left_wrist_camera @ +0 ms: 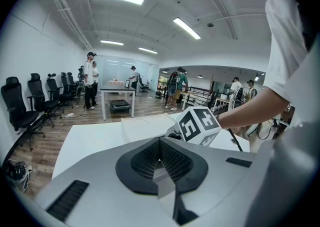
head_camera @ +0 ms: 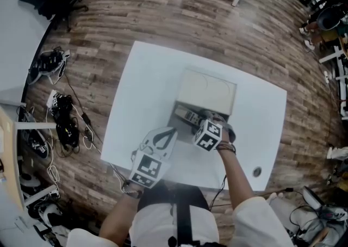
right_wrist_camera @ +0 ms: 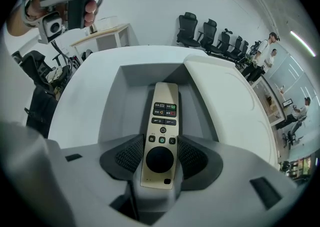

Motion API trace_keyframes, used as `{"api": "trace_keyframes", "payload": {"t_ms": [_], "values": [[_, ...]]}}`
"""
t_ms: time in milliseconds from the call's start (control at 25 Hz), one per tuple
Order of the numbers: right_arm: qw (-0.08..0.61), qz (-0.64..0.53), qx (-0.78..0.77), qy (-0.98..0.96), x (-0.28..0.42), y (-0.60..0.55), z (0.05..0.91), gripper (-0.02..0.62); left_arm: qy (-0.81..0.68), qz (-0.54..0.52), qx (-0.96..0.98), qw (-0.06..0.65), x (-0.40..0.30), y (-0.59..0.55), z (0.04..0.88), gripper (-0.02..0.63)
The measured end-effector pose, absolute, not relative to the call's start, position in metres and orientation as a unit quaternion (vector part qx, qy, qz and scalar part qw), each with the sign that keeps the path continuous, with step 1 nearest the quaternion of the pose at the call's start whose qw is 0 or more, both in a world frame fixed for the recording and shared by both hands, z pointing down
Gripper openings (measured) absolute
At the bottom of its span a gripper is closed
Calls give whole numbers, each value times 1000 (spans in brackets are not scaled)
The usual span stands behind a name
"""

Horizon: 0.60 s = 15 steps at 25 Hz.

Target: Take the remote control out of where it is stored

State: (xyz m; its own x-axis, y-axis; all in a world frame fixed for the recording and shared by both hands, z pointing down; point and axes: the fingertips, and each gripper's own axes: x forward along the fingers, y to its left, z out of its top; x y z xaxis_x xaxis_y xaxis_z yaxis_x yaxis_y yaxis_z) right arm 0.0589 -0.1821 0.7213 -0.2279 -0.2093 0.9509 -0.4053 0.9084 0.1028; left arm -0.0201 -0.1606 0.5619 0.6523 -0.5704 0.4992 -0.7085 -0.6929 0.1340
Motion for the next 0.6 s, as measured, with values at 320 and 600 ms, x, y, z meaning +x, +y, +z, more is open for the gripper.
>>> {"api": "trace_keyframes", "payload": {"t_ms": [320, 600], "values": [[579, 90, 206, -784, 58, -184, 721, 195, -355, 216, 896, 157, -18, -161, 564, -12], [560, 100, 241, -786, 71, -182, 725, 195, -360, 217, 894, 156, -20, -160, 562, -12]]}}
